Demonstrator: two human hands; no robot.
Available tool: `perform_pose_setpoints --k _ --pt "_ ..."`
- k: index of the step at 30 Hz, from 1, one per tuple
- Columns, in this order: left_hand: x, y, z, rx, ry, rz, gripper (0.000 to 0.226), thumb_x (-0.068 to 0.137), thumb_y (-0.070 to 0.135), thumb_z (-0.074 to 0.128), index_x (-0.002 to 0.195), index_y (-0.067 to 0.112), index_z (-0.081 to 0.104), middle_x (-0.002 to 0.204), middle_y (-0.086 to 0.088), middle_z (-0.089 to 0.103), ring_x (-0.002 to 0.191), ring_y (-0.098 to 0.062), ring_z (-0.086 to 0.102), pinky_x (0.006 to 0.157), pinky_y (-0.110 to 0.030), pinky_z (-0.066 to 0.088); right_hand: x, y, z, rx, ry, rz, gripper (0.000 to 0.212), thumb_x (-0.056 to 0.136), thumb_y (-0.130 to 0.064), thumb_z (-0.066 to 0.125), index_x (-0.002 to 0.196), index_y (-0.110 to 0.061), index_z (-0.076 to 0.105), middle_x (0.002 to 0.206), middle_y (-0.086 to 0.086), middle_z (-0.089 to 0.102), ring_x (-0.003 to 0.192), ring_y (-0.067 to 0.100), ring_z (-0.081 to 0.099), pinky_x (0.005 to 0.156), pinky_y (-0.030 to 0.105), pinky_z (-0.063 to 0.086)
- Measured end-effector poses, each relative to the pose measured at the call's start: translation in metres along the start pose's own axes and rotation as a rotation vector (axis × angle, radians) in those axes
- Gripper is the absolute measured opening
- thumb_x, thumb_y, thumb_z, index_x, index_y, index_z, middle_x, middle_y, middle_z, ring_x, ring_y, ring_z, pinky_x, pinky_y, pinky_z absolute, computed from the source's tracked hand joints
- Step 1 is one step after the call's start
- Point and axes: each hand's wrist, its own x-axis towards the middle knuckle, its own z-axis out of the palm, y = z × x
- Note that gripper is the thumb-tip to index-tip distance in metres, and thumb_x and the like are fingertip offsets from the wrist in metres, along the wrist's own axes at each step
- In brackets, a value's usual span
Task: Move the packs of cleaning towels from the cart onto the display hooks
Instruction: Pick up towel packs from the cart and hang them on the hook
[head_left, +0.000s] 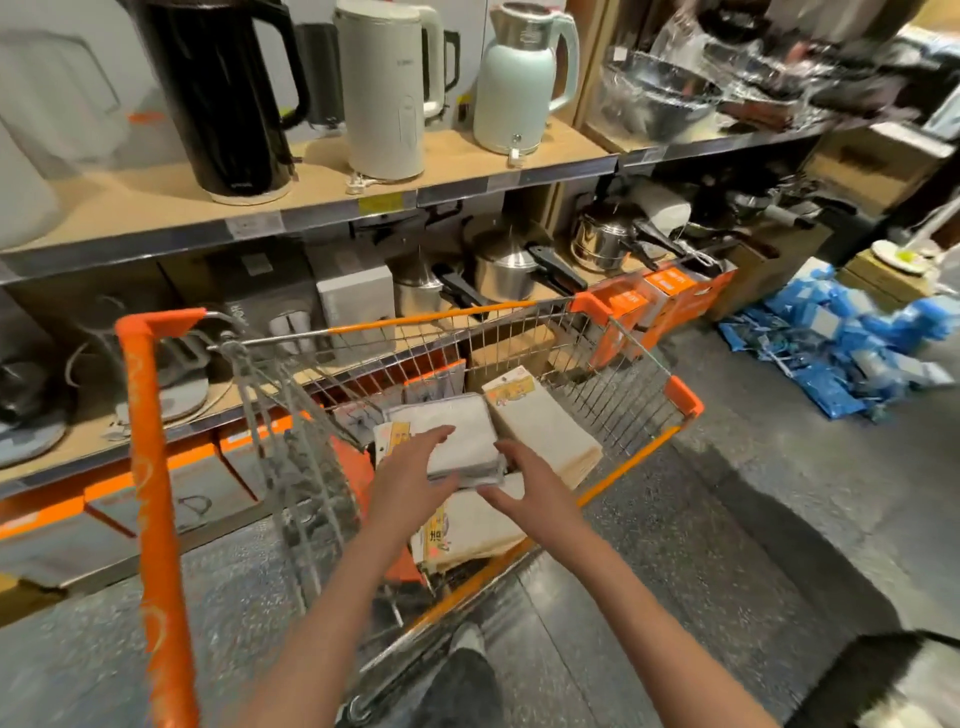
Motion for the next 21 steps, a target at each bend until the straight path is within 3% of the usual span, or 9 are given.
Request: perform_pose_setpoints --k 5,9,21 --pt "0.064 0.030 0.042 -0.119 0.003 -0.089 0.052 0.090 0.031 0.061 0.138 0.029 0.043 0.136 0.006 0.050 0.126 -0.018 0.045 0.100 -0.043 0.042 0.059 0.036 -0.046 -0.042 -0.043 0.068 0.065 0.085 -0.044 0.064 0.139 -0.022 0.037 0.141 -0.006 0.045 0.128 0.011 0.043 0.095 0.025 0.038" --pt "0.105 0.049 0.060 -0.152 0.002 -0.140 0.052 0.090 0.032 0.061 0.138 0.028 0.043 0.136 0.007 0.051 0.124 -0.018 0.046 0.099 -0.041 0.043 0.103 0.057 -0.074 -0.023 -0.036 0.072 0.066 0.086 -0.044 0.064 0.140 -0.020 0.036 0.142 -0.003 0.044 0.130 0.014 0.041 0.100 0.031 0.037" --pt "0.184 0.066 0.096 -0.216 0.012 -0.229 0.052 0.088 0.024 0.063 0.136 0.031 0.045 0.137 0.008 0.051 0.125 -0.016 0.046 0.103 -0.037 0.040 0.179 0.132 -0.102 0.080 -0.092 0.156 0.062 0.083 -0.041 0.068 0.136 -0.023 0.040 0.138 -0.005 0.046 0.126 0.010 0.043 0.094 0.024 0.036"
